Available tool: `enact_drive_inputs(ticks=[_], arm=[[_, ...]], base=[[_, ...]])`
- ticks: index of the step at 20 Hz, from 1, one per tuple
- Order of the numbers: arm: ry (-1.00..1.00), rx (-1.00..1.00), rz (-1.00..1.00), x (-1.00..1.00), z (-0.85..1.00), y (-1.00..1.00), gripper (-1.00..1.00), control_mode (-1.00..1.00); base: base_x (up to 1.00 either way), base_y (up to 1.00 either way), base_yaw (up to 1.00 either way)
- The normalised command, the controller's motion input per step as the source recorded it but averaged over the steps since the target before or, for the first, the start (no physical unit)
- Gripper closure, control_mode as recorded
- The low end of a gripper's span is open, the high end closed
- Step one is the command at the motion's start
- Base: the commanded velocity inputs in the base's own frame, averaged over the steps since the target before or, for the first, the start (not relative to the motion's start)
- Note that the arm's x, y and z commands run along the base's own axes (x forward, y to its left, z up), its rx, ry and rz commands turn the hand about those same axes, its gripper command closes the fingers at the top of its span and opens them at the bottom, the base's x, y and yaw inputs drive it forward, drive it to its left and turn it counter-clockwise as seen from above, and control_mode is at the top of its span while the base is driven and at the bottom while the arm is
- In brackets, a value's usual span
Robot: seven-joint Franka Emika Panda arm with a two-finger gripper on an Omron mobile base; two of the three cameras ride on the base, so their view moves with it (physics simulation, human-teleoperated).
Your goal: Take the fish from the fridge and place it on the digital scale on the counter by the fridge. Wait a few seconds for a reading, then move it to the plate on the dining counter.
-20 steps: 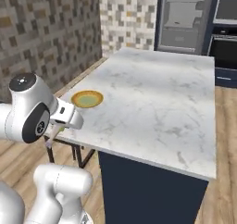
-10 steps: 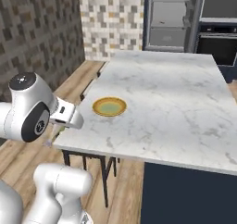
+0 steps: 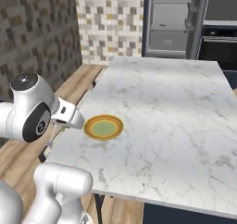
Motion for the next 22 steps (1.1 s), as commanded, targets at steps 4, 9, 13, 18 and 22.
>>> enact_drive_inputs(ticks=[4,9,13,18,22], arm=[[0.00,0.00,0.00,0.00,0.00,0.00,1.00,1.00],[0.00,0.00,0.00,0.00,0.00,0.00,1.00,1.00],[0.00,0.00,0.00,0.00,0.00,0.00,1.00,1.00],[0.18,-0.01,0.01,0.49,0.00,0.17,1.00,-1.00],[0.41,0.00,0.10,1.00,0.00,0.06,1.00,-1.00]], base=[[0.52,0.18,-0.22],[0.21,0.13,-0.17],[0.00,0.00,0.00],[0.00,0.00,0.00],[0.00,0.00,0.00]])
